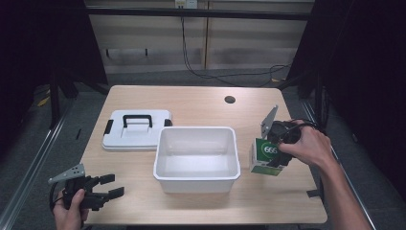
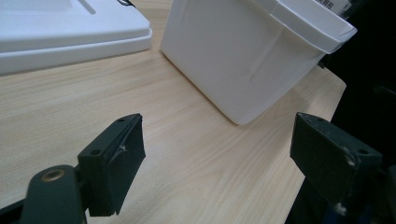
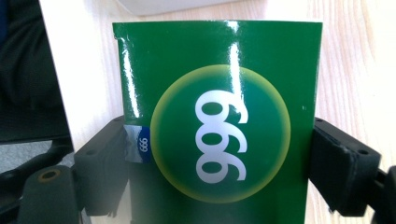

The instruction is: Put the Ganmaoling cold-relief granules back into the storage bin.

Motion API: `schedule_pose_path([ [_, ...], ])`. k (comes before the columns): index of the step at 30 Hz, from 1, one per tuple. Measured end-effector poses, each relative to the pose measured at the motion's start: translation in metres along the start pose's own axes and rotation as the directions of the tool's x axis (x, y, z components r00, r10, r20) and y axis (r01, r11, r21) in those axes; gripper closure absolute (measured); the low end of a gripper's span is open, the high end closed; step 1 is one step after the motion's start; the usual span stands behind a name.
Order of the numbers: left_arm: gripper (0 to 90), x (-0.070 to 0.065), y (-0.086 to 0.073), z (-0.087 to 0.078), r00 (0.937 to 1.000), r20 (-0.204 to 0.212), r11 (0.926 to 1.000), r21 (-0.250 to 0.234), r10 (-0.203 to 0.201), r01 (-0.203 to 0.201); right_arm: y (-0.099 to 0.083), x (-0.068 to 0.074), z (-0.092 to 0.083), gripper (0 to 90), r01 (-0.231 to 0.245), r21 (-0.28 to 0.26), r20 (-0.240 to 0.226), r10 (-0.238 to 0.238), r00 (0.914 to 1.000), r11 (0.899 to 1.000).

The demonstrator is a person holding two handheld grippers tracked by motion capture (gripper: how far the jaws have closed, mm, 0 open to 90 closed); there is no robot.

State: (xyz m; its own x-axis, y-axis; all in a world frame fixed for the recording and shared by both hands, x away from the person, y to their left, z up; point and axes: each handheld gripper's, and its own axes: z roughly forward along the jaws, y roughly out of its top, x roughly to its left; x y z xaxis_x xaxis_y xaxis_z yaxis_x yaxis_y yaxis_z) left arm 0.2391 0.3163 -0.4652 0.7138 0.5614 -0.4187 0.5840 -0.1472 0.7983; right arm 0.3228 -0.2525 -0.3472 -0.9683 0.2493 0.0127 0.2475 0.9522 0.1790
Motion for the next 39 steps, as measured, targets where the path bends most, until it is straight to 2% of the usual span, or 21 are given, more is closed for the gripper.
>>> schedule_pose_path([
  [3,17.8,0.000,0.000,0.002,1.0000,0.001,1.0000,0.007,-0.003,0.003,0.004,-0.001,-0.004,16.1,0.017,0.017,0.006,-0.017,0.9998,1.000],
  [4,17.8,0.000,0.000,0.002,1.0000,0.002,1.0000,0.007,0.000,0.000,0.005,0.000,-0.006,16.0,0.005,0.016,0.010,-0.005,0.9999,1.000],
  [11,17.8,0.000,0.000,0.001,1.0000,0.003,1.0000,0.002,-0.006,0.006,0.005,-0.001,-0.019,16.1,0.001,-0.025,0.014,-0.001,0.9999,1.000],
  [13,17.8,0.000,0.000,0.001,1.0000,0.000,1.0000,0.007,0.007,-0.007,0.005,0.000,-0.025,16.1,-0.004,-0.040,0.021,0.005,0.9998,0.999],
  [17,17.8,-0.001,0.000,0.001,1.0000,-0.001,1.0000,0.006,0.007,-0.007,0.007,0.004,-0.041,16.2,0.011,-0.062,0.030,-0.009,0.9995,0.998],
  [23,17.8,0.000,0.000,0.002,1.0000,0.000,1.0000,0.007,0.000,0.000,0.010,0.007,-0.052,16.1,0.016,-0.082,0.038,-0.013,0.9992,0.997],
  [27,17.8,-0.001,0.000,0.001,1.0000,0.001,1.0000,0.004,0.001,-0.001,0.013,0.008,-0.064,16.2,0.037,-0.121,0.050,-0.031,0.9982,0.992],
  [33,17.8,-0.001,0.000,0.002,1.0000,0.003,1.0000,0.007,0.001,-0.001,0.013,0.010,-0.077,16.1,0.036,-0.164,0.062,-0.026,0.9977,0.986],
  [39,17.8,-0.001,0.000,0.003,1.0000,0.000,0.9999,0.012,0.001,-0.001,0.021,0.009,-0.079,16.1,0.035,-0.182,0.043,-0.027,0.9987,0.983],
])
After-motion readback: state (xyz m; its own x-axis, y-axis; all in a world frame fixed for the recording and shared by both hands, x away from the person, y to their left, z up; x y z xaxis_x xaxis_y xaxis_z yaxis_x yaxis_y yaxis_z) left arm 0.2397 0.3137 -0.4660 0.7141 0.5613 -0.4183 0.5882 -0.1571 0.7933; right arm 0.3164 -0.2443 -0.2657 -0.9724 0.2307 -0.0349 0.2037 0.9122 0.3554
